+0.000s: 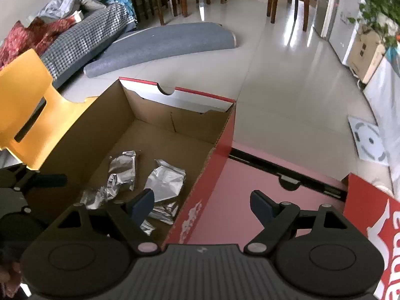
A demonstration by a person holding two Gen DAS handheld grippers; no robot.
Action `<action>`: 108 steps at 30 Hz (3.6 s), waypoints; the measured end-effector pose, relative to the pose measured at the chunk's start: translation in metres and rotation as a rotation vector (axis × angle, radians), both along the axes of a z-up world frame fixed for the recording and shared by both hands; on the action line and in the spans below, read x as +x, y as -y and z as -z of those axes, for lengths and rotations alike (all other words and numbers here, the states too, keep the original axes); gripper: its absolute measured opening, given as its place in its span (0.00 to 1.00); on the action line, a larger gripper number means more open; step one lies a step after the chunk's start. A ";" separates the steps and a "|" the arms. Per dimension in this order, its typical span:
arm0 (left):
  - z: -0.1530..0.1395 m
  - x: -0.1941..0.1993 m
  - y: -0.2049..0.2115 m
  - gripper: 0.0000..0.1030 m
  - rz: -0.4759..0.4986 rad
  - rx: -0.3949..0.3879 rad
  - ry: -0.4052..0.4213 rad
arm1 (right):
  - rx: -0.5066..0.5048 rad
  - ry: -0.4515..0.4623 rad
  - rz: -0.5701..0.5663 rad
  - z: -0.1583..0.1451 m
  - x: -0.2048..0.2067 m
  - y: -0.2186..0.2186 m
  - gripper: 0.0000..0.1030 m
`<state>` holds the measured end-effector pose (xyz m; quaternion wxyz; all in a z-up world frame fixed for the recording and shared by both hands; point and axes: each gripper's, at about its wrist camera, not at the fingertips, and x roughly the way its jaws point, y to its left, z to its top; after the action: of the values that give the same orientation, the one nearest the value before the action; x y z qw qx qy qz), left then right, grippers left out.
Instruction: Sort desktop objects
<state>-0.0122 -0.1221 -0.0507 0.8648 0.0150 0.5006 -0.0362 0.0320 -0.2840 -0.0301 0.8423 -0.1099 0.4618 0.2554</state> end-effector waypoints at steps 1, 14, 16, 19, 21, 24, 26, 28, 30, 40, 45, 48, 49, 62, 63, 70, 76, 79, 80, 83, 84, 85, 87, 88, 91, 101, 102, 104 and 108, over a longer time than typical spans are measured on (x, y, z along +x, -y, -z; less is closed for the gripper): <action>-0.002 0.001 0.000 1.00 0.007 -0.001 0.005 | 0.004 -0.001 0.005 0.000 0.000 0.000 0.81; -0.004 0.004 -0.012 1.00 -0.002 -0.053 0.031 | -0.043 0.001 0.007 0.005 0.002 -0.014 0.81; -0.004 0.004 -0.014 1.00 -0.005 -0.052 0.029 | -0.033 0.003 0.004 0.005 0.003 -0.016 0.81; -0.003 0.004 -0.017 1.00 -0.017 -0.040 0.031 | -0.023 0.002 -0.001 0.004 0.004 -0.017 0.81; -0.004 0.005 -0.018 1.00 -0.026 -0.040 0.034 | -0.026 0.002 -0.001 0.004 0.004 -0.018 0.81; -0.003 0.005 -0.018 1.00 -0.033 -0.035 0.029 | -0.050 0.010 -0.009 0.006 0.002 -0.022 0.81; -0.002 0.004 -0.016 1.00 -0.033 -0.014 0.032 | -0.064 0.016 -0.020 0.007 0.001 -0.024 0.81; -0.002 0.004 -0.015 1.00 -0.028 -0.003 0.037 | -0.070 0.018 -0.028 0.007 0.000 -0.026 0.81; -0.003 0.004 -0.014 1.00 -0.028 -0.003 0.039 | -0.069 0.019 -0.032 0.007 -0.001 -0.027 0.81; 0.002 0.006 -0.011 1.00 -0.037 0.024 0.026 | -0.089 0.011 -0.032 0.012 0.001 -0.030 0.81; 0.002 0.006 -0.011 1.00 -0.041 0.017 0.024 | -0.087 0.005 -0.031 0.013 0.002 -0.030 0.81; 0.002 0.006 -0.010 1.00 -0.045 0.020 0.023 | -0.081 0.005 -0.028 0.013 0.002 -0.030 0.81; 0.003 0.007 -0.010 1.00 -0.047 0.020 0.021 | -0.079 0.003 -0.028 0.013 0.002 -0.030 0.81; 0.004 0.009 -0.008 1.00 -0.045 0.008 0.007 | -0.087 -0.005 -0.037 0.016 0.003 -0.032 0.81; 0.003 0.009 -0.007 1.00 -0.044 0.008 0.007 | -0.088 -0.004 -0.039 0.016 0.002 -0.033 0.81; 0.003 0.010 -0.006 1.00 -0.045 0.007 0.009 | -0.095 -0.009 -0.037 0.017 0.003 -0.033 0.81; 0.003 0.011 -0.003 1.00 -0.035 0.006 0.007 | -0.098 -0.014 -0.036 0.018 0.004 -0.033 0.81; 0.002 0.011 -0.002 1.00 -0.033 0.004 0.006 | -0.096 -0.013 -0.036 0.018 0.004 -0.033 0.81; 0.002 0.011 -0.002 1.00 -0.033 0.003 0.006 | -0.095 -0.013 -0.036 0.018 0.004 -0.033 0.81; 0.003 0.011 -0.002 1.00 -0.030 0.004 0.002 | -0.093 -0.013 -0.033 0.019 0.005 -0.034 0.81; 0.003 0.011 -0.001 1.00 -0.028 0.004 0.002 | -0.093 -0.013 -0.032 0.019 0.005 -0.033 0.81; 0.003 0.011 -0.001 1.00 -0.026 0.005 0.001 | -0.092 -0.014 -0.031 0.019 0.005 -0.033 0.81; 0.003 0.011 0.000 1.00 -0.023 0.006 0.000 | -0.092 -0.015 -0.028 0.019 0.006 -0.033 0.81; 0.003 0.011 0.000 1.00 -0.022 0.007 0.000 | -0.093 -0.016 -0.027 0.019 0.006 -0.034 0.81; 0.003 0.011 0.001 1.00 -0.017 0.008 -0.001 | -0.096 -0.016 -0.026 0.020 0.007 -0.034 0.81; 0.006 0.007 0.010 1.00 0.019 0.024 -0.008 | -0.105 -0.016 -0.019 0.020 0.008 -0.034 0.81; 0.006 0.007 0.011 1.00 0.021 0.025 -0.008 | -0.106 -0.015 -0.020 0.020 0.008 -0.034 0.81; 0.006 0.007 0.012 1.00 0.024 0.027 -0.007 | -0.108 -0.014 -0.022 0.020 0.008 -0.034 0.81; 0.007 0.006 0.014 1.00 0.031 0.031 -0.010 | -0.105 -0.016 -0.021 0.020 0.008 -0.033 0.81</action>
<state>-0.0063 -0.1356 -0.0579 0.8612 0.0359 0.5052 -0.0419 0.0396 -0.2509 -0.0504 0.8290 -0.1568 0.4799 0.2404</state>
